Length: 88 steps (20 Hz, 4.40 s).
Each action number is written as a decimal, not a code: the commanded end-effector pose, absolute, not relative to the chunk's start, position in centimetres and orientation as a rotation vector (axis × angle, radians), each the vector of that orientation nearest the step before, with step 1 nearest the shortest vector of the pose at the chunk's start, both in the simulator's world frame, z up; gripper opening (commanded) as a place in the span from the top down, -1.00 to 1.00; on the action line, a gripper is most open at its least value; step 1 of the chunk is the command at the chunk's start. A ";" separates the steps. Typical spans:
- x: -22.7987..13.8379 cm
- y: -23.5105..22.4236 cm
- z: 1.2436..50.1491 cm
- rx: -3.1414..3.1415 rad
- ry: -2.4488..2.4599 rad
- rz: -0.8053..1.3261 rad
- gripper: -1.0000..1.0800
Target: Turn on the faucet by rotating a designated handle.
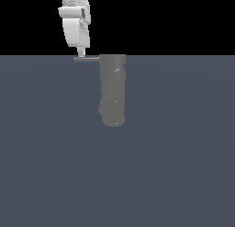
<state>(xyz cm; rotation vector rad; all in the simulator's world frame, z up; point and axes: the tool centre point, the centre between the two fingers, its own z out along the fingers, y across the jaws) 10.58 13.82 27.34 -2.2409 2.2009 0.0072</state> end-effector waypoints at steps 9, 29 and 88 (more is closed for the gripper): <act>10.3 14.0 27.0 -2.227 2.217 0.001 1.00; 5.4 13.7 27.0 -2.227 2.217 0.001 1.00; -5.0 0.0 27.0 -2.232 2.209 -0.002 1.00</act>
